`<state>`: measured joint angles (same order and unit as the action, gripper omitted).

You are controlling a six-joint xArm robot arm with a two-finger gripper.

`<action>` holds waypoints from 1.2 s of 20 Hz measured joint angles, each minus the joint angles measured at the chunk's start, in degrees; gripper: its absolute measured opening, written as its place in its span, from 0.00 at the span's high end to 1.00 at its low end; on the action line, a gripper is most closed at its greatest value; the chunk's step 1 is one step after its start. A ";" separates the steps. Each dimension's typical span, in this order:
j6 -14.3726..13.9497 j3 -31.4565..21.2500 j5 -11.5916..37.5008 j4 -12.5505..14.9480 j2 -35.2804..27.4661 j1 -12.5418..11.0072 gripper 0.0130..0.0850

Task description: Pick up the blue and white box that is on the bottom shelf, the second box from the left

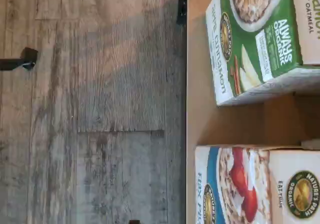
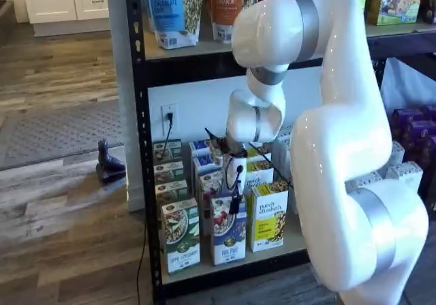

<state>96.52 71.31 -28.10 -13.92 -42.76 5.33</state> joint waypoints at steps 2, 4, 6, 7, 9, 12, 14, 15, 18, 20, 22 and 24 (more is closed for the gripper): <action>-1.03 0.47 -0.28 1.15 -0.18 0.00 0.00; -1.25 1.30 -0.91 1.39 -0.57 -0.06 0.00; -1.10 1.93 -1.14 1.20 -0.95 -0.07 0.00; -1.04 2.19 -0.92 1.13 -1.21 -0.07 0.00; -1.01 2.33 0.43 1.06 -1.73 0.02 0.00; -0.49 3.37 1.95 0.35 -3.18 0.20 0.00; -0.11 4.85 1.93 -0.10 -4.55 0.21 0.00; -0.10 5.70 1.91 -0.06 -5.31 0.15 0.00; -0.03 8.30 1.60 0.10 -7.48 -0.12 0.00; 0.42 10.16 1.26 -0.24 -8.84 -0.33 0.00; 0.92 12.18 0.91 -0.65 -10.19 -0.58 0.00; 0.11 14.59 -0.23 0.46 -11.60 -0.87 0.00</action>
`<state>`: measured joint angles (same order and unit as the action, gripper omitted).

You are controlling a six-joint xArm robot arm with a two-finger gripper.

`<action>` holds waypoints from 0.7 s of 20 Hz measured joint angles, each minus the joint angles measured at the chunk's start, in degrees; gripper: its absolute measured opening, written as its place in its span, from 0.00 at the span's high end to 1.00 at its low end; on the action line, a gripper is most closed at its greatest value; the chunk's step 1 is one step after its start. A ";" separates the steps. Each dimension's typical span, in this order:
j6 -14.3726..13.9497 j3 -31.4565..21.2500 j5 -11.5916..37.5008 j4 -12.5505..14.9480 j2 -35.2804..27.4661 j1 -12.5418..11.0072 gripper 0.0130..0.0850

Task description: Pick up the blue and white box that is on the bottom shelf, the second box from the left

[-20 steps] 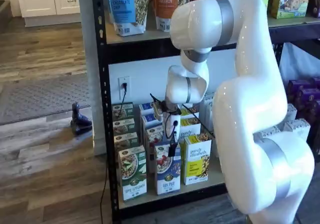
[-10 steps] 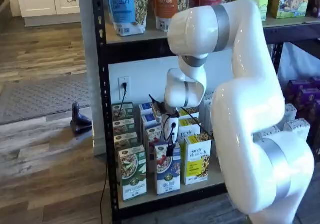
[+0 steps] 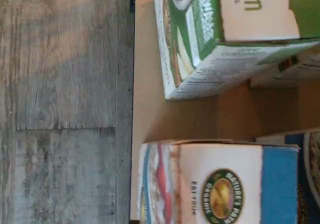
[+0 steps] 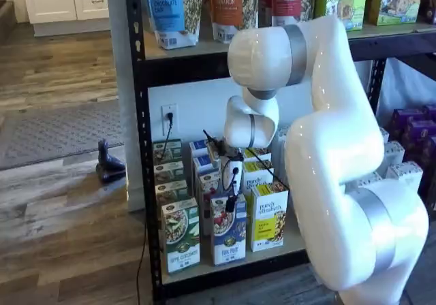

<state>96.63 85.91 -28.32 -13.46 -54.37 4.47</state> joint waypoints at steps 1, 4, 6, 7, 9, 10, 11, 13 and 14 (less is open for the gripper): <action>-0.42 0.94 -0.60 0.54 -0.51 -0.08 0.00; -2.92 4.95 -3.85 3.47 -2.74 -0.29 0.00; -4.68 7.62 -6.44 5.45 -4.20 -0.30 0.00; -5.26 8.66 -7.46 6.10 -4.79 -0.28 0.00; -6.19 10.22 -8.95 7.06 -5.71 -0.18 0.00; -6.56 10.77 -9.42 7.44 -6.09 -0.13 0.00; -6.93 11.27 -9.80 7.82 -6.43 -0.10 0.00; -7.63 11.71 -9.87 8.63 -6.88 -0.06 0.00; -7.94 11.89 -9.88 9.02 -7.08 -0.05 0.00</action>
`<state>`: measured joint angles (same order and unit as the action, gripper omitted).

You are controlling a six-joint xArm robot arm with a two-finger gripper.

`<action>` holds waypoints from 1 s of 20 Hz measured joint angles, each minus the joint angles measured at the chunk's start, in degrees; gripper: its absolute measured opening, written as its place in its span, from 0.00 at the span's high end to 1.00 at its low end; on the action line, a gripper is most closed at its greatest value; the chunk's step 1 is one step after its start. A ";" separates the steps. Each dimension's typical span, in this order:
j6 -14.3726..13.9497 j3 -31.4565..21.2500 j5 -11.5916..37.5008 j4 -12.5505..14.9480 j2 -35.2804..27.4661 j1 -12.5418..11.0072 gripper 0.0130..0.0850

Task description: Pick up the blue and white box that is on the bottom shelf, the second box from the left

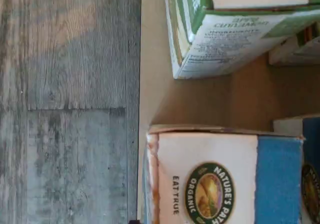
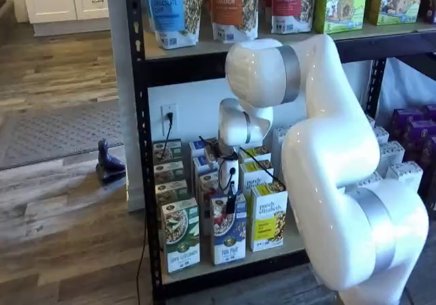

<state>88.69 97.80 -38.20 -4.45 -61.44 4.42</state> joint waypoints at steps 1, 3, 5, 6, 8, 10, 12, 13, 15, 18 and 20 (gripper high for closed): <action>-0.26 0.19 -0.09 0.33 -0.20 0.00 0.00; -0.93 0.55 -0.35 1.18 -0.59 -0.01 0.00; -1.55 0.87 -0.74 1.94 -0.94 -0.02 0.00; -1.82 0.98 -0.90 2.25 -1.11 -0.01 0.00; -2.23 1.15 -1.03 2.65 -1.51 0.09 0.00; -2.44 1.26 -0.77 2.77 -1.93 0.21 0.00; -2.69 1.48 -0.51 2.98 -2.38 0.29 0.00; -2.79 1.52 -0.35 3.09 -2.50 0.31 0.00; -3.07 1.69 -0.17 3.38 -2.79 0.36 0.00; -3.30 1.88 -0.31 3.66 -3.07 0.36 0.00; -3.43 1.82 -0.26 3.83 -3.14 0.35 0.00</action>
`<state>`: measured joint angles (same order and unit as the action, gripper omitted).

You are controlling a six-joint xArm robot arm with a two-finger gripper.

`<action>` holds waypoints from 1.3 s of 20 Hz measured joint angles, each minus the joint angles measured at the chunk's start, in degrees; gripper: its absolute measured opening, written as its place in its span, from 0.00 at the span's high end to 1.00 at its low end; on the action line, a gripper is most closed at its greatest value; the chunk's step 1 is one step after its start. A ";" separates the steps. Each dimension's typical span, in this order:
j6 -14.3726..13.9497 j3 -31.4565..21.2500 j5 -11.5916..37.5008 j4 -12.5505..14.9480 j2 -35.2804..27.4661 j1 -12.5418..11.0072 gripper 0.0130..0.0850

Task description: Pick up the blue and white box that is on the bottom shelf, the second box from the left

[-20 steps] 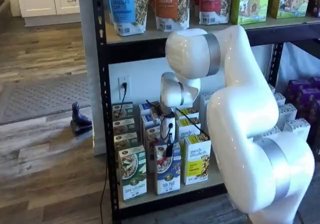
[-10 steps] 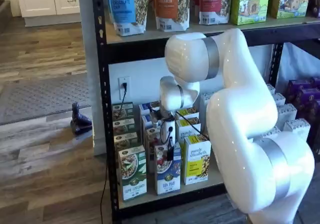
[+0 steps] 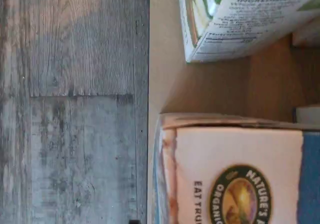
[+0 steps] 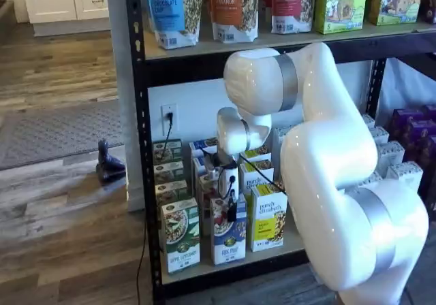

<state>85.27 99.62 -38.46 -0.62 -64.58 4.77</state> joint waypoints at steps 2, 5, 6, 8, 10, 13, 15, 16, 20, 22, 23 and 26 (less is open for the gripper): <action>-0.09 -0.10 0.03 0.10 -0.04 0.00 0.00; -0.28 -0.30 0.21 0.31 -0.11 0.02 0.00; -0.20 -0.42 0.46 0.24 -0.11 0.02 0.00; 0.14 -0.61 0.96 -0.13 -0.12 -0.02 0.00; 0.78 -0.29 0.51 -0.89 -0.26 -0.05 0.06; 1.20 -0.26 0.51 -1.40 -0.25 -0.05 0.17; 0.96 -0.27 0.44 -1.12 -0.22 -0.05 0.22; 0.80 -0.31 0.40 -0.94 -0.18 -0.04 0.28; 0.20 -0.68 0.44 -0.31 -0.04 0.06 0.28; 0.24 -0.97 0.61 -0.43 0.08 0.12 0.28; 0.26 -1.06 0.64 -0.49 0.12 0.14 0.28; 0.34 -1.29 0.75 -0.71 0.24 0.24 0.39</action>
<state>85.61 98.33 -37.71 -1.33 -64.34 5.01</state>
